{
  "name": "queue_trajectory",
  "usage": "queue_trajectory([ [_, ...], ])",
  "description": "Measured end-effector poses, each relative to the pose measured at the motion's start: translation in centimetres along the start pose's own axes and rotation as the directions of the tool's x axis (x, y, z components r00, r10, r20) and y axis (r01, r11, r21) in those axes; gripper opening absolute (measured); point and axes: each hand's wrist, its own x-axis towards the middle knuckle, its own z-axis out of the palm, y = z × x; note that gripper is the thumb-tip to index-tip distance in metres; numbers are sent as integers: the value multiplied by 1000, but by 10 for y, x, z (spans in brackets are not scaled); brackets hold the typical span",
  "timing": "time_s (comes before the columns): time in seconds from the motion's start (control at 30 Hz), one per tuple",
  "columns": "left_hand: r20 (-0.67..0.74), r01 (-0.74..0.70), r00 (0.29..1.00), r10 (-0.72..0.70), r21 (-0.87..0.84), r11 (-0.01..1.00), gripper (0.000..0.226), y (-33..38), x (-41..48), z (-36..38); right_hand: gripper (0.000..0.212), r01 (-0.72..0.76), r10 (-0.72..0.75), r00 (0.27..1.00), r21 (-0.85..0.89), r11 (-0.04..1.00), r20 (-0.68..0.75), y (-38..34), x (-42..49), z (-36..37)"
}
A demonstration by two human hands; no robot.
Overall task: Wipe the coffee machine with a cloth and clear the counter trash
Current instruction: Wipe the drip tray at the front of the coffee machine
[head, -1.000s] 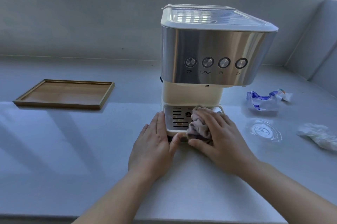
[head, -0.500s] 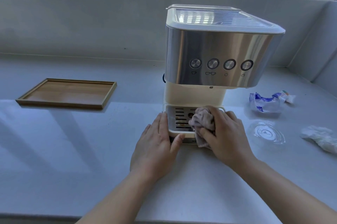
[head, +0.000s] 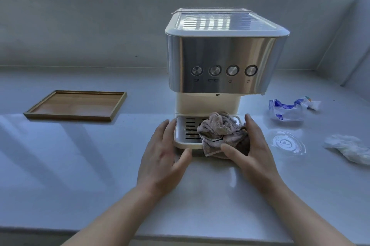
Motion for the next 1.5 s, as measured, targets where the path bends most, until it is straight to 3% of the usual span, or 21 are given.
queue_trajectory([
  [0.07,-60,-124,990,128,62,990,73,16,3,3,83,-92,105,993,223,970,-46,1,1,-5],
  [0.13,-19,-258,965,262,111,960,68,42,16,11,67,-166,229,960,326,930,-163,0,0,-10],
  [0.2,141,-393,918,371,192,899,65,63,33,22,60,-197,240,942,194,961,-233,-2,1,-12],
  [0.27,277,-464,877,393,270,844,61,74,50,28,61,-174,183,955,59,983,-235,-4,0,-11],
  [0.4,343,-458,871,351,310,834,48,89,66,32,62,-171,169,962,10,985,-215,-2,2,-13],
  [0.63,320,-564,824,468,375,736,24,83,44,22,52,-212,248,950,195,958,-187,-3,2,-10],
  [0.7,340,-563,822,457,372,738,26,79,47,17,40,-161,184,963,126,979,-197,-5,3,-9],
  [0.8,335,-461,874,353,338,821,38,73,61,7,21,-59,46,974,-51,997,-224,-5,2,-3],
  [0.97,240,-353,925,293,267,897,30,45,66,-11,35,-50,-13,982,-324,945,-188,5,5,3],
  [1.13,205,-352,929,308,234,906,33,24,43,-16,33,-64,3,984,-340,938,-176,4,5,4],
  [1.3,119,-221,974,193,309,925,31,26,63,-15,36,-75,14,985,-354,932,-172,4,7,5],
  [1.43,106,-274,961,255,263,925,29,24,42,-13,49,-72,16,988,-374,925,-152,2,5,5],
  [1.5,114,-308,951,288,274,911,24,17,30,-16,72,-61,23,995,-422,905,-94,-1,4,5],
])
